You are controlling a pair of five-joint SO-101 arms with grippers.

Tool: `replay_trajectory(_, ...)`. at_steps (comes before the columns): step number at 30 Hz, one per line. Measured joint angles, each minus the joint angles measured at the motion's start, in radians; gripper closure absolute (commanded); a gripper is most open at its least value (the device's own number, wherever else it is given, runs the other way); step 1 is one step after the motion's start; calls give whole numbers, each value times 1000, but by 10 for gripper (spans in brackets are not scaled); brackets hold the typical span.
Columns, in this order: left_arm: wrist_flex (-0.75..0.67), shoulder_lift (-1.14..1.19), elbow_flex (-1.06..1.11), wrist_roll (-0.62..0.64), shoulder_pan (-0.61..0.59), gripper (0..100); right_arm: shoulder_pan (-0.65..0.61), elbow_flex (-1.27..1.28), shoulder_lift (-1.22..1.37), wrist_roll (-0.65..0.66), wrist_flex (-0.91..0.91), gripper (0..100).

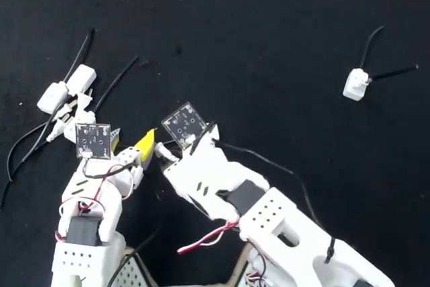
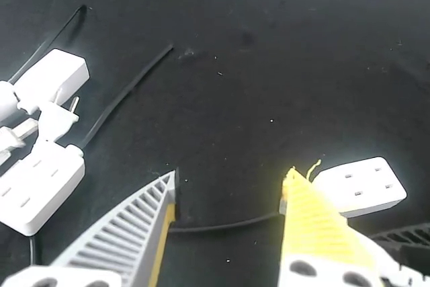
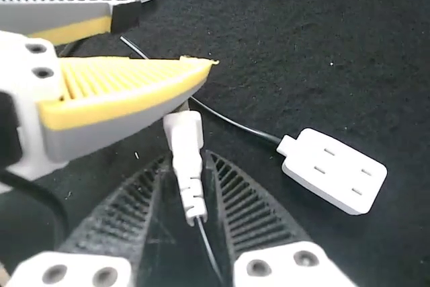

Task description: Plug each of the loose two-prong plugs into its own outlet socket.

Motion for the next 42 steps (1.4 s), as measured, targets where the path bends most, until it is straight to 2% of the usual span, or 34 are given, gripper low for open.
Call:
replay_trajectory(8, -5, 0, 0, 0, 0, 747, 0, 0, 0, -6, -18, 988)
replay_trajectory(13, -6, -2, 0, 0, 0, 747, 2, 0, 0, -68, -31, 987)
replay_trajectory(25, -6, -2, 6, 0, 0, 747, 2, 0, 0, -86, -31, 987)
replay_trajectory(29, -6, -2, 6, 0, 0, 747, 2, 0, 0, -127, -31, 987)
replay_trajectory(42, -6, -2, 6, 0, 0, 747, 2, 0, 0, -132, -31, 987)
